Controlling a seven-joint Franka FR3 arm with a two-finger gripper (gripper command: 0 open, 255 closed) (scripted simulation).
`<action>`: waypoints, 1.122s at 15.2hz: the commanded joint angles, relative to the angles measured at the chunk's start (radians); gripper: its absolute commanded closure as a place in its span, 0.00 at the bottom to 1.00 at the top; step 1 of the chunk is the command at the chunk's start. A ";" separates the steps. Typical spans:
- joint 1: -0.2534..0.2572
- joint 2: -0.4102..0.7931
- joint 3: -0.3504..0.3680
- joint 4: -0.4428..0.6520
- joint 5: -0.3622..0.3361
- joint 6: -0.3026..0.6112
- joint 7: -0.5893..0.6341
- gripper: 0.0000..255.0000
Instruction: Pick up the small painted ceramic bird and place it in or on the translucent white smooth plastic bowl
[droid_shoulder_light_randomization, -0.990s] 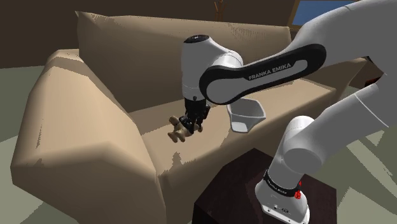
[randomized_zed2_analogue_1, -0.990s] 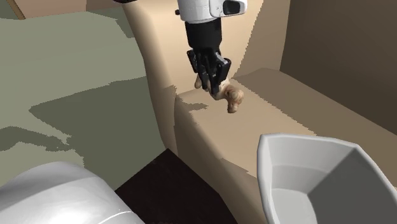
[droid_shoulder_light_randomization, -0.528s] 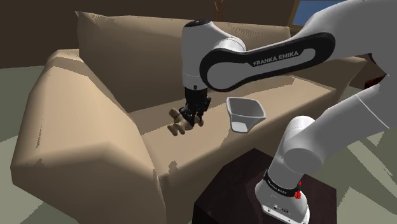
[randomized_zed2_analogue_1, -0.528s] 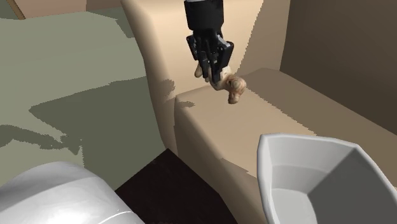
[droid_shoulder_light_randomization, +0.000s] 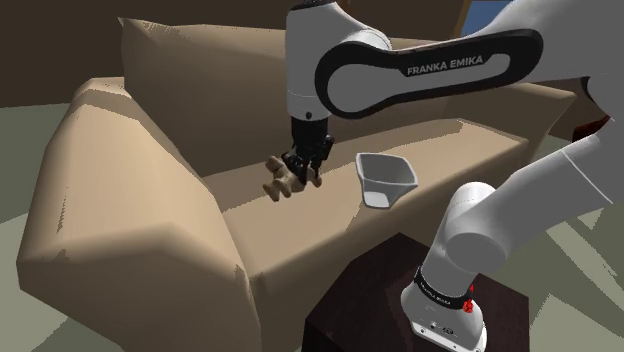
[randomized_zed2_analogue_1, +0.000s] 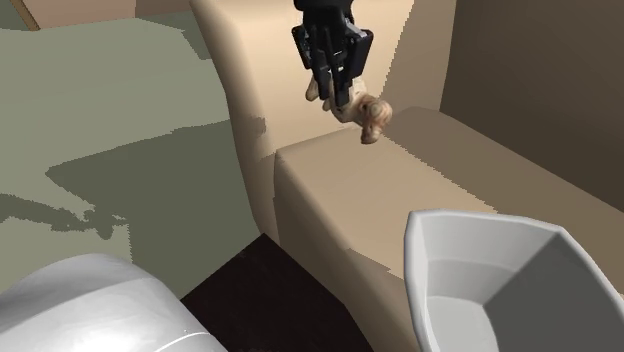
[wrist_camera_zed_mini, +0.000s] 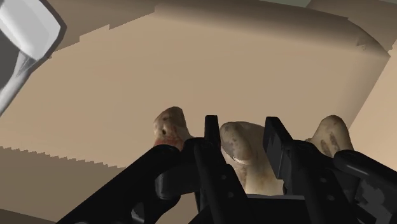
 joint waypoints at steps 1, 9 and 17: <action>-0.001 -0.004 -0.003 0.027 -0.001 -0.030 -0.003 1.00; -0.006 0.001 -0.012 0.138 -0.007 -0.135 -0.015 1.00; -0.012 0.017 -0.018 0.244 -0.014 -0.226 -0.023 1.00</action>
